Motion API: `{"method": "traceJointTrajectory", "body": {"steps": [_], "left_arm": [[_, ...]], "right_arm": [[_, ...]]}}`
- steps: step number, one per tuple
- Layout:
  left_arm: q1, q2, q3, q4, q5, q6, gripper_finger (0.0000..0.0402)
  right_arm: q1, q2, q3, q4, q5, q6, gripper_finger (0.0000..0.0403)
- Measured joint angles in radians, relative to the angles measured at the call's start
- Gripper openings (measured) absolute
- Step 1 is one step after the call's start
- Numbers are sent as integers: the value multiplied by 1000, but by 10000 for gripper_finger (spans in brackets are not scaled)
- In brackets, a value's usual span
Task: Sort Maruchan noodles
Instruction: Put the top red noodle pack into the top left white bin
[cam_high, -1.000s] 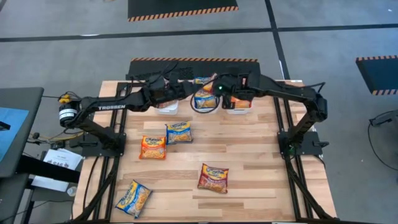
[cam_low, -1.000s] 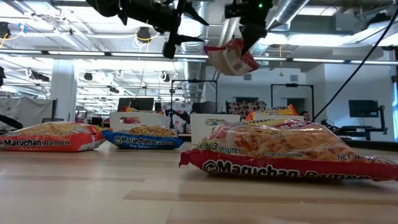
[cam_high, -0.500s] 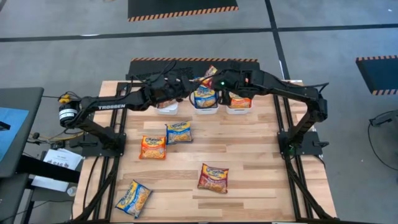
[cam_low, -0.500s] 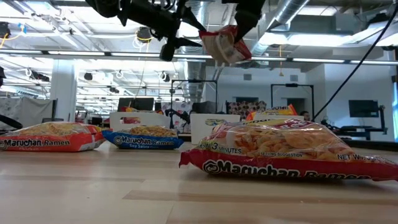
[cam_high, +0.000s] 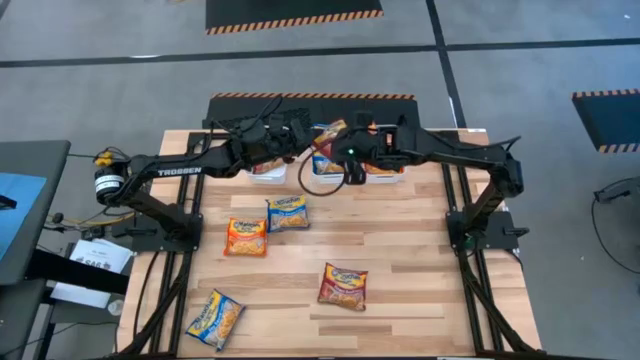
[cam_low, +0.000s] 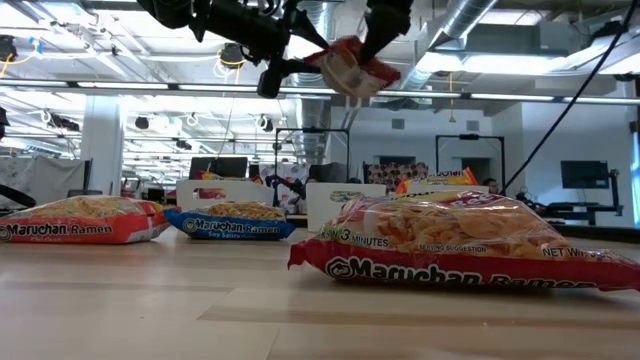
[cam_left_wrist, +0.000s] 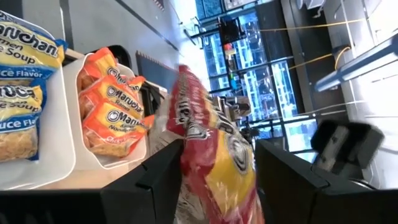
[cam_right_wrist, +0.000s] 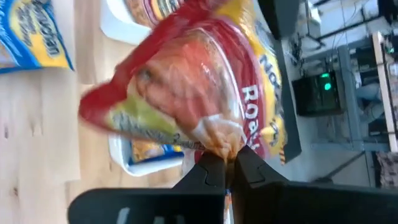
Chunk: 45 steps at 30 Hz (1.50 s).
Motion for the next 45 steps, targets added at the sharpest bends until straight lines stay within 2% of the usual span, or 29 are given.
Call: {"method": "traceJointTrajectory", "body": {"steps": [9, 13, 16, 22, 24, 34, 42, 45], "left_arm": [[0, 0, 0, 18, 69, -20, 185], [0, 1, 0, 18, 94, 15, 174], [0, 2, 0, 19, 97, 40, 141], [0, 2, 0, 23, 96, 114, 31], [0, 2, 0, 23, 97, 144, 10], [7, -2, 0, -6, 142, 399, 2], [74, -104, 0, -233, 151, 567, 1], [108, -172, 0, -358, 179, 688, 0]], "right_arm": [[-23, 0, 0, 44, 17, 6, 8], [-13, 0, 0, 55, -16, 6, 8], [-8, 0, 0, 69, -22, 0, 8], [-7, 0, 0, 61, -27, -2, 12], [-7, 0, 0, 51, -30, -2, 23], [-5, -3, 0, 7, -33, -2, 80], [-7, -13, 1, -25, -31, -1, 120], [-7, -28, 1, -47, -31, 7, 129]]}}
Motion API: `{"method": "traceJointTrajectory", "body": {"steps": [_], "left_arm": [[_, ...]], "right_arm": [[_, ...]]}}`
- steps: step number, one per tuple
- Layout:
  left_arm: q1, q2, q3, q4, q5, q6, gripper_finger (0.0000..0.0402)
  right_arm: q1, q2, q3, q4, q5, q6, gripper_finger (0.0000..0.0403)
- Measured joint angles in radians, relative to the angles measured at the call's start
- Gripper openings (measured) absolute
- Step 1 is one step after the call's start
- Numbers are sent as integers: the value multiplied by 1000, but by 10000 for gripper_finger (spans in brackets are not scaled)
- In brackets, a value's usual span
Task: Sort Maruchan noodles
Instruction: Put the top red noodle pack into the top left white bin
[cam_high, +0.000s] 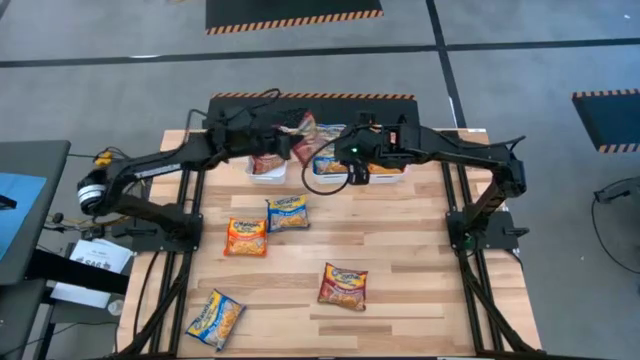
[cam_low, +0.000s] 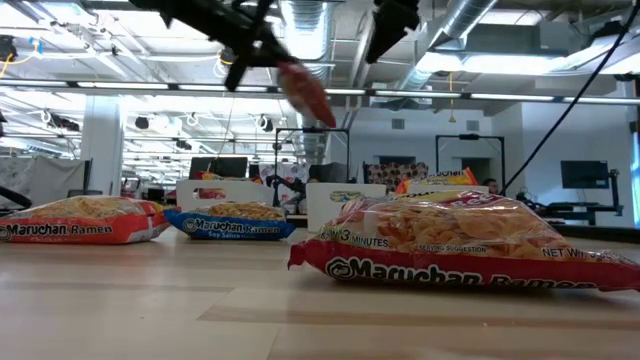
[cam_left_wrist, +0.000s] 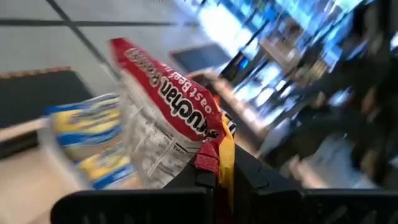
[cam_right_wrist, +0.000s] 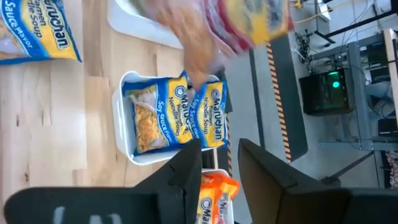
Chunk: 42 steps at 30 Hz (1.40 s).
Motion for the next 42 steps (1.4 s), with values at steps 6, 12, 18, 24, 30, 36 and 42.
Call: {"method": "traceJointTrajectory", "body": {"steps": [6, 12, 18, 24, 30, 36, 42], "left_arm": [[110, -153, 0, -372, 39, 267, 0], [243, -203, 0, -602, 84, 468, 0], [330, -117, 0, -602, 165, 583, 0], [353, 8, 0, -590, 211, 651, 0], [353, 115, 0, -512, 215, 672, 0], [361, 180, 0, -514, 168, 667, 0], [364, 207, 0, -579, 155, 656, 0]], "right_arm": [[-15, -32, 1, 12, 4, 20, 132], [-38, -45, 0, 12, 16, 80, 132], [-71, -45, 0, 12, 24, 135, 132], [-101, -44, 0, 14, 26, 191, 132], [-122, -44, 0, 14, 26, 223, 132], [-121, -44, 0, 15, 26, 228, 132], [-122, -43, 0, 15, 26, 228, 132]]}}
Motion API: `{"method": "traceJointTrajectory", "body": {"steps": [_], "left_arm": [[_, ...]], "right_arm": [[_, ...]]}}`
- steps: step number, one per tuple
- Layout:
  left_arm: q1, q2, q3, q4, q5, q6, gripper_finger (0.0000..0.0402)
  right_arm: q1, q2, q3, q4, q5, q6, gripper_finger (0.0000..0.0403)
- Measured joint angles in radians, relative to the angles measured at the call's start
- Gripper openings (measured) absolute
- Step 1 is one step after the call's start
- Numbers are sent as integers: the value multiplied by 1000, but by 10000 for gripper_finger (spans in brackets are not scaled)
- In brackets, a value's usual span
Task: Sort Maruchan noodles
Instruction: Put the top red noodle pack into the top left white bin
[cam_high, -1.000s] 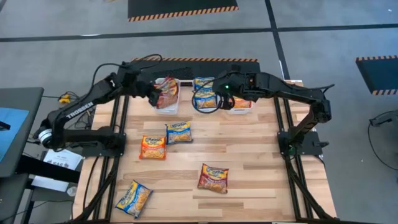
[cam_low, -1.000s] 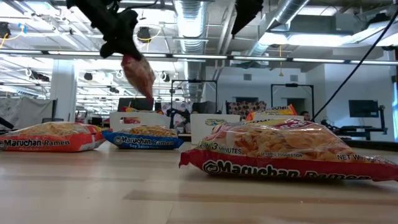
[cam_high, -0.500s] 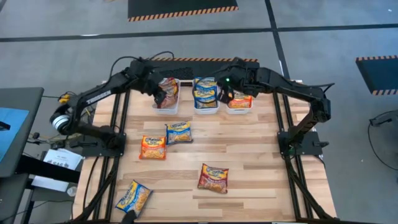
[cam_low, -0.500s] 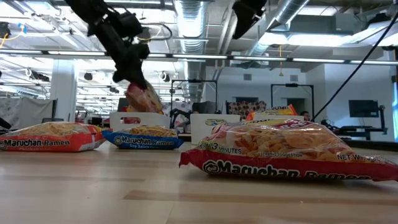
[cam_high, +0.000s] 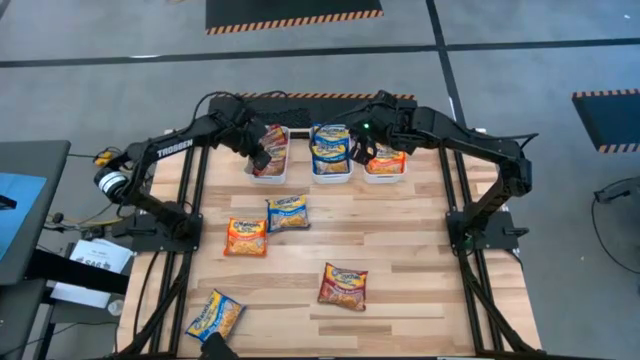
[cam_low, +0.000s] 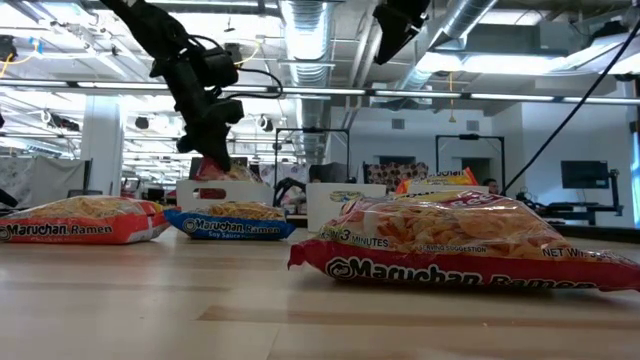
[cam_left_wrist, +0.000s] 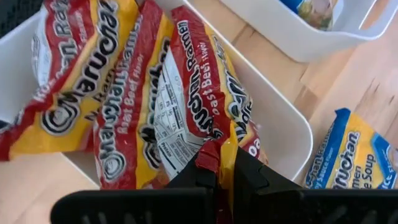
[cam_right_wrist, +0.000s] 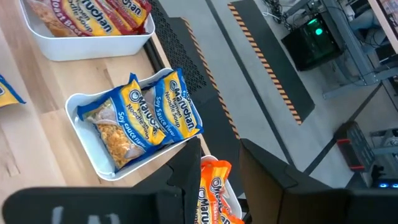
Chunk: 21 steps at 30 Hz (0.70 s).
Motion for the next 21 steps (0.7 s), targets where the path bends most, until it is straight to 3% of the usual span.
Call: {"method": "traceJointTrajectory", "body": {"steps": [9, 14, 18, 21], "left_arm": [[4, 0, 0, -6, -45, -5, 10], [5, 0, 0, -8, -57, 11, 64], [5, 0, 0, 2, -168, 11, 109], [18, -2, 3, -25, -174, -1, 129]], "right_arm": [[0, 0, 0, 1, 0, 12, 132], [0, 0, 0, 3, 0, 54, 132], [0, 1, 0, 3, -1, 62, 132], [1, 1, 0, 3, -1, 62, 132]]}}
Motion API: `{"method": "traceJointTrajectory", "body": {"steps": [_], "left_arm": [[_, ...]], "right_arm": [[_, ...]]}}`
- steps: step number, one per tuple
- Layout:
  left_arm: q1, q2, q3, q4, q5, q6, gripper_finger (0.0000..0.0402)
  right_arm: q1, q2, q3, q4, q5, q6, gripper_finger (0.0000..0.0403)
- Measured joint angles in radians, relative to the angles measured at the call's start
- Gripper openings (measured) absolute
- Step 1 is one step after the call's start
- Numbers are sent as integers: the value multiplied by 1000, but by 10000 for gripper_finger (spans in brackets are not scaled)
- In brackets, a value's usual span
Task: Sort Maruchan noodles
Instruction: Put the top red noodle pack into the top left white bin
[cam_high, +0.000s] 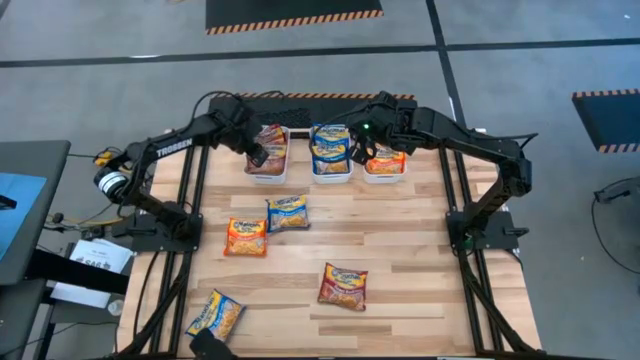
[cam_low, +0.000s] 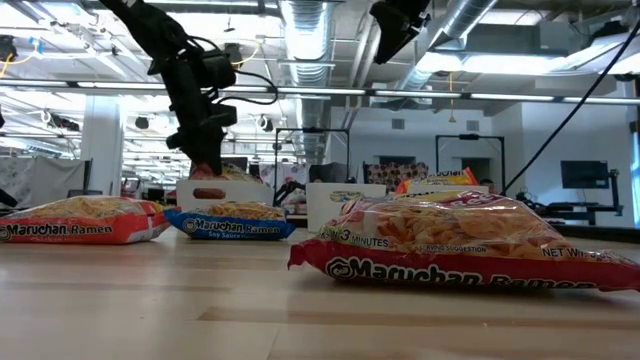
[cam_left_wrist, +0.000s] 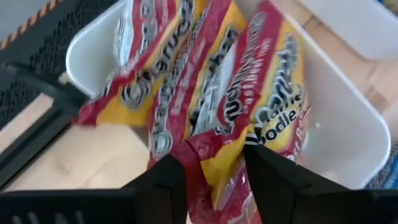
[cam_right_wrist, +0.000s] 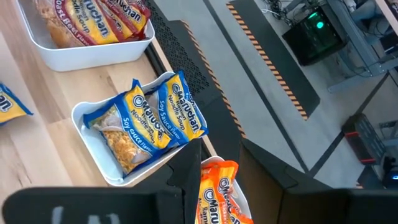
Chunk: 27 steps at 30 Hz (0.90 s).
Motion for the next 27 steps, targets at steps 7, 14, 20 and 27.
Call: {"method": "traceJointTrajectory", "body": {"steps": [7, 14, 20, 27], "left_arm": [[12, -3, 53, -77, 136, 10, 139], [12, -3, 174, -355, 229, 8, 139], [2, -4, 198, -442, 258, 30, 139], [2, -3, 133, -379, 196, -62, 139]], "right_arm": [[0, 0, 0, 1, -2, 2, 132], [0, 2, 0, 1, -2, 23, 132], [0, 6, 0, 3, -2, 24, 132], [0, 19, 0, 12, -5, 53, 132]]}}
